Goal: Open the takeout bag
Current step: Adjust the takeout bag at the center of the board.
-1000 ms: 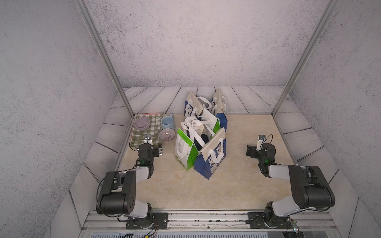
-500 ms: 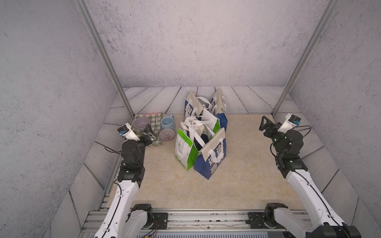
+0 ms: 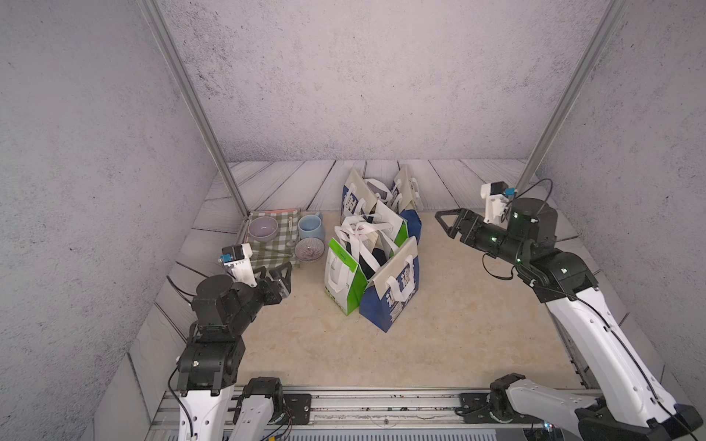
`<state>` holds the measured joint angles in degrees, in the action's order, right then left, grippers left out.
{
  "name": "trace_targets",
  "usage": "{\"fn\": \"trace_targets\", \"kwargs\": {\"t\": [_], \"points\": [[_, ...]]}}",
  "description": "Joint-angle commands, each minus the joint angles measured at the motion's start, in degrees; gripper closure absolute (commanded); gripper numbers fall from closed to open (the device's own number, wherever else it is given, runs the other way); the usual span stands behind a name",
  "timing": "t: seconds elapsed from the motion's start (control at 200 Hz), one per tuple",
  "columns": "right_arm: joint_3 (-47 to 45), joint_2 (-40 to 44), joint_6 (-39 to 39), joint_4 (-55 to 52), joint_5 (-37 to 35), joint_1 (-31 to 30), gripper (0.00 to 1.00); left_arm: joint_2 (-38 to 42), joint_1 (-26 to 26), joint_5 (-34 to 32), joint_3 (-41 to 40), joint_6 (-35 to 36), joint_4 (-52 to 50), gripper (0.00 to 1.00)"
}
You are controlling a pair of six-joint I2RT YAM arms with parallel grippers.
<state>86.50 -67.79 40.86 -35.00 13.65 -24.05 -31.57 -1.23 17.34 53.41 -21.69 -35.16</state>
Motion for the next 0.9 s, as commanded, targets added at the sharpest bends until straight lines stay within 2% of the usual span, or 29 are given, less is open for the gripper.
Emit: {"fn": "trace_targets", "kwargs": {"t": [0.0,0.155,0.49,0.691,0.896], "points": [[3.7,-4.8,1.3,-11.3,-0.1,-4.0,0.14,3.2,0.3,0.2,-3.0,3.7,-5.7,0.22],[9.3,-12.3,0.9,-17.9,-3.7,-9.2,0.12,5.6,0.1,0.3,-5.9,3.5,-5.8,0.23],[13.6,-22.4,-1.2,-24.1,-6.9,-12.4,0.14,7.6,-0.5,-0.6,-8.5,3.9,-4.9,0.24],[16.9,-27.0,-3.8,-26.0,-8.3,-13.9,0.19,8.6,-0.8,-1.3,-8.8,4.2,-4.8,0.24],[19.3,-28.8,-5.9,-29.4,-9.3,-14.6,0.29,9.3,-1.2,-1.7,-9.1,4.3,-4.7,0.24]]}}
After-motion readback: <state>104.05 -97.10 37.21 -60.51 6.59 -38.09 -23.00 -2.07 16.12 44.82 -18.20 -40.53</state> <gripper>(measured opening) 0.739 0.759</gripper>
